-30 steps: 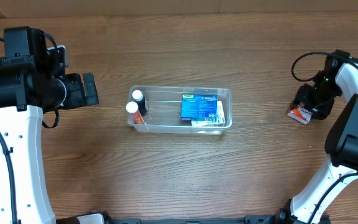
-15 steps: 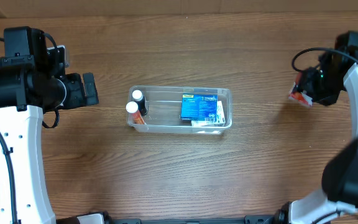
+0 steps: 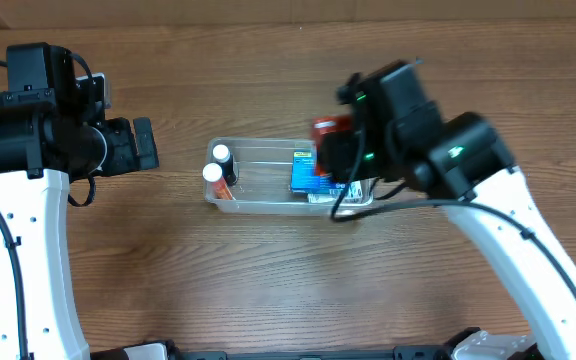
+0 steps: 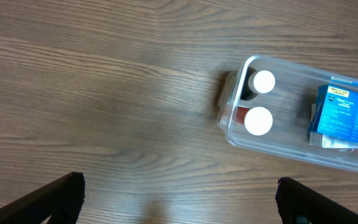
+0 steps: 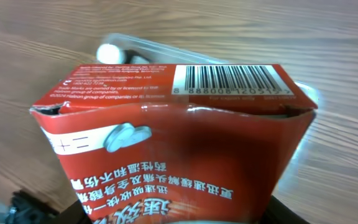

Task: Pack container
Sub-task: 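Lower the red packet into the container's middle and release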

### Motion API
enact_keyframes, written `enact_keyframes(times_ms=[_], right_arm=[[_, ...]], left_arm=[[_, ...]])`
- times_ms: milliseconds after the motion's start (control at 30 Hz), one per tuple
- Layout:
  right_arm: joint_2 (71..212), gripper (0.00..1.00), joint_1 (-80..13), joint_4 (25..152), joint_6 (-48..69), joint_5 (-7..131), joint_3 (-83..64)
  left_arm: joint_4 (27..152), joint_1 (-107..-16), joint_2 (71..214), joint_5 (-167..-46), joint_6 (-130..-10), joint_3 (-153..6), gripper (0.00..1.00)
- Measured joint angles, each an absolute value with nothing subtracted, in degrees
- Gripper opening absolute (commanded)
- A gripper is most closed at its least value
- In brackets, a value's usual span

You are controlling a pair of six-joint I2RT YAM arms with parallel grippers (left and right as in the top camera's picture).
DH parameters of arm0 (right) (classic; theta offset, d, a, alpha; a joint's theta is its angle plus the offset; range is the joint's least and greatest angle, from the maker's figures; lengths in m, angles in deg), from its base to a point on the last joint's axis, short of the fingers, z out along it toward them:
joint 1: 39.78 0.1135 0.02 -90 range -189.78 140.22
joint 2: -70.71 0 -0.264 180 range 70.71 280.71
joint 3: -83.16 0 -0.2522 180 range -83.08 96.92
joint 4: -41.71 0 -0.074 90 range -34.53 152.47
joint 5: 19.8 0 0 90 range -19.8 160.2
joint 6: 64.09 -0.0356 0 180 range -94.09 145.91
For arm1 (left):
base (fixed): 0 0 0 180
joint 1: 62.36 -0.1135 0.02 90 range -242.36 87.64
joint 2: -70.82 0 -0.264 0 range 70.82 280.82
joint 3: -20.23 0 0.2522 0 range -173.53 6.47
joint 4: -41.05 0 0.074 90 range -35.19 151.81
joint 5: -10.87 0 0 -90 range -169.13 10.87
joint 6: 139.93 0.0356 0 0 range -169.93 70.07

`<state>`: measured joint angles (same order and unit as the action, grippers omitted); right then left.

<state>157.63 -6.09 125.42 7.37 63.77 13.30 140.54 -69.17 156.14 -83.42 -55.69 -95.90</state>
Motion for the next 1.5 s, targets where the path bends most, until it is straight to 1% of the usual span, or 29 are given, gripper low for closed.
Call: enact_keyframes(times_ms=[133,367,533,667,767,933,1000,1100,1200,1233,1400,1500], right_arm=[[163.12,0.56,-2.37,123.15,2.56,64.29,13.74],[176.05,0.56,-0.27,117.53,0.81,64.03,13.74],[179.01,0.56,-0.21,114.19,0.57,63.05,13.74],[180.88,0.56,-0.21,113.90,0.42,62.89,13.74],[184.32,0.56,-0.21,113.45,-2.51,62.67,13.74],[184.78,0.57,-0.21,111.37,-6.75,62.52,13.74],[184.80,0.60,-0.21,111.39,-7.52,62.52,13.74],[184.80,0.63,-0.21,111.65,-8.20,62.54,13.74],[184.80,0.80,0.08,111.68,-8.59,62.50,13.74],[184.80,0.83,0.34,111.63,-8.52,62.52,13.74],[184.80,0.83,1.61,111.81,-8.61,62.17,13.74],[184.80,0.79,1.74,112.00,-8.59,62.06,13.74]], left_arm=[[140.54,-69.17,156.14,-83.42,-55.69,-95.90,1.00],[140.57,-69.17,156.14,-83.42,-55.69,-95.90,1.00],[140.54,-69.17,156.14,-83.42,-55.69,-95.90,1.00],[140.57,-69.17,156.14,-83.42,-55.69,-95.90,1.00],[140.54,-69.17,156.14,-83.42,-55.69,-95.90,1.00],[140.54,-69.17,156.14,-83.42,-55.69,-95.90,1.00],[140.54,-69.17,156.14,-83.42,-55.69,-95.90,1.00],[140.57,-69.17,156.14,-83.40,-55.69,-95.90,1.00],[140.57,-69.17,156.14,-83.42,-55.69,-95.90,1.00],[140.57,-69.17,156.14,-83.42,-55.66,-95.90,1.00],[140.54,-69.17,156.14,-83.42,-55.69,-95.90,1.00],[140.57,-69.17,156.14,-83.42,-55.69,-95.90,1.00]])
